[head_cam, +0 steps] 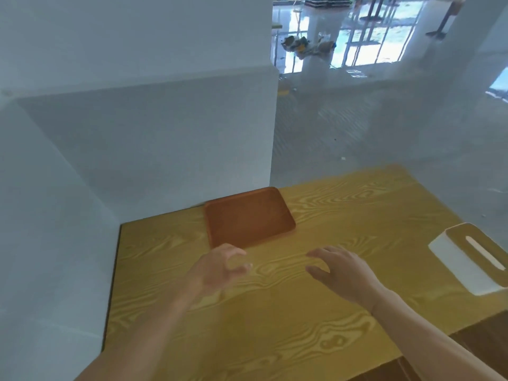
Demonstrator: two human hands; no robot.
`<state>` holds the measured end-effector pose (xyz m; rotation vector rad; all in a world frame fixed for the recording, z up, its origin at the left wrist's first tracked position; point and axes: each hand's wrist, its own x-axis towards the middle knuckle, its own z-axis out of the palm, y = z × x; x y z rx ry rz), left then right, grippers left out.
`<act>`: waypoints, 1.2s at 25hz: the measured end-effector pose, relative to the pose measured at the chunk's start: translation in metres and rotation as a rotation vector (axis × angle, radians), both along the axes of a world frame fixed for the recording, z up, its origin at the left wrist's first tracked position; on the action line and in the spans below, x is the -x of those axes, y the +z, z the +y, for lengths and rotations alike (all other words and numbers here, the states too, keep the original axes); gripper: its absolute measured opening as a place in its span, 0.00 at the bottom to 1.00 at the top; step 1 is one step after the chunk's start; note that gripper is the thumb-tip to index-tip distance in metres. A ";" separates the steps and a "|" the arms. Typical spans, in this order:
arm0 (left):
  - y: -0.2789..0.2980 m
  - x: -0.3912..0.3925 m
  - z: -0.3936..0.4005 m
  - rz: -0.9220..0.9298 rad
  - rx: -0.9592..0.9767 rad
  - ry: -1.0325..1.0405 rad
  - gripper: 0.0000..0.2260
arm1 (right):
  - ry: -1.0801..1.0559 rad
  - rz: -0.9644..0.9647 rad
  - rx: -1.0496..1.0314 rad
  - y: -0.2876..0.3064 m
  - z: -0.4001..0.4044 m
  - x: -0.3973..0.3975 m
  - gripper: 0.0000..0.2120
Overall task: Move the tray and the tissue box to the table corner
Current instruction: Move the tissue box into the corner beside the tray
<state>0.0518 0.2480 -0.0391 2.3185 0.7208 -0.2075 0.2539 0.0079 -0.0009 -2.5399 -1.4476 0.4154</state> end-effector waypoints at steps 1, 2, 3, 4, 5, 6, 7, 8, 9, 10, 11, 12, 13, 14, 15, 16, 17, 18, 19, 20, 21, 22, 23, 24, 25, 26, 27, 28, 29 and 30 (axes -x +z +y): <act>0.002 -0.004 -0.008 -0.010 0.001 -0.052 0.38 | -0.025 -0.008 -0.012 0.004 -0.016 0.007 0.20; 0.006 -0.011 -0.016 -0.026 -0.004 -0.107 0.36 | -0.053 -0.021 -0.018 0.007 -0.032 0.013 0.19; 0.009 -0.019 -0.025 -0.039 -0.001 -0.161 0.33 | -0.085 -0.028 -0.015 0.010 -0.049 0.018 0.19; 0.013 -0.029 -0.038 -0.051 0.006 -0.225 0.30 | -0.132 -0.031 -0.010 0.012 -0.070 0.022 0.19; 0.017 -0.039 -0.050 -0.062 0.016 -0.288 0.28 | -0.181 -0.029 -0.006 0.014 -0.090 0.026 0.19; 0.020 -0.050 -0.063 -0.068 0.026 -0.352 0.26 | -0.231 -0.024 -0.005 0.015 -0.111 0.029 0.19; 0.024 -0.062 -0.077 -0.065 0.031 -0.414 0.24 | -0.285 -0.018 -0.004 0.015 -0.132 0.031 0.19; 0.026 -0.074 -0.091 -0.064 0.027 -0.468 0.23 | -0.337 -0.012 -0.004 0.015 -0.151 0.032 0.18; 0.030 -0.087 -0.108 -0.067 0.020 -0.522 0.22 | -0.391 -0.012 -0.008 0.016 -0.173 0.033 0.18; 0.032 -0.099 -0.123 -0.075 0.017 -0.563 0.22 | -0.436 -0.014 -0.010 0.016 -0.192 0.033 0.18; 0.034 -0.110 -0.139 -0.083 0.020 -0.599 0.21 | -0.473 -0.016 -0.005 0.016 -0.211 0.032 0.18; 0.034 -0.121 -0.155 -0.090 0.025 -0.634 0.20 | -0.505 -0.020 0.000 0.015 -0.229 0.030 0.18; 0.033 -0.132 -0.169 -0.090 0.025 -0.667 0.20 | -0.532 -0.018 -0.001 0.014 -0.245 0.028 0.18; 0.032 -0.145 -0.187 -0.086 0.019 -0.705 0.19 | -0.564 -0.012 -0.009 0.013 -0.264 0.026 0.18; 0.031 -0.157 -0.202 -0.080 0.009 -0.737 0.19 | -0.593 -0.008 -0.016 0.012 -0.281 0.023 0.18; 0.030 -0.169 -0.217 -0.073 -0.004 -0.758 0.19 | -0.618 -0.006 -0.017 0.011 -0.298 0.018 0.19; 0.029 -0.180 -0.232 -0.065 -0.012 -0.773 0.19 | -0.644 -0.004 -0.018 0.010 -0.314 0.013 0.19; 0.028 -0.191 -0.245 -0.059 -0.017 -0.787 0.19 | -0.667 -0.002 -0.021 0.009 -0.329 0.007 0.19; 0.027 -0.203 -0.261 -0.055 -0.021 -0.803 0.18 | -0.690 0.000 -0.026 0.007 -0.346 -0.001 0.19; 0.026 -0.213 -0.275 -0.055 -0.026 -0.818 0.18 | -0.706 0.002 -0.028 0.006 -0.361 -0.008 0.18; 0.026 -0.222 -0.288 -0.059 -0.029 -0.826 0.17 | -0.715 0.005 -0.023 0.004 -0.374 -0.015 0.18; 0.025 -0.231 -0.300 -0.060 -0.031 -0.827 0.16 | -0.719 0.006 -0.017 0.003 -0.386 -0.022 0.18; 0.025 -0.238 -0.311 -0.054 -0.034 -0.827 0.16 | -0.722 0.008 -0.012 0.001 -0.396 -0.029 0.18; 0.023 -0.245 -0.322 -0.043 -0.038 -0.827 0.16 | -0.727 0.012 -0.011 -0.001 -0.407 -0.037 0.18; 0.021 -0.251 -0.329 -0.032 -0.042 -0.824 0.17 | -0.733 0.018 -0.014 -0.004 -0.414 -0.043 0.18; 0.019 -0.256 -0.335 -0.024 -0.047 -0.819 0.17 | -0.739 0.027 -0.018 -0.007 -0.419 -0.049 0.18; 0.018 -0.260 -0.338 -0.015 -0.051 -0.814 0.17 | -0.746 0.041 -0.022 -0.011 -0.422 -0.053 0.17; 0.016 -0.264 -0.341 -0.009 -0.054 -0.809 0.18 | -0.752 0.055 -0.025 -0.016 -0.424 -0.057 0.17; 0.014 -0.269 -0.343 0.000 -0.055 -0.804 0.18 | -0.757 0.068 -0.027 -0.021 -0.427 -0.062 0.17; 0.012 -0.274 -0.343 0.011 -0.053 -0.799 0.18 | -0.764 0.078 -0.030 -0.026 -0.427 -0.067 0.17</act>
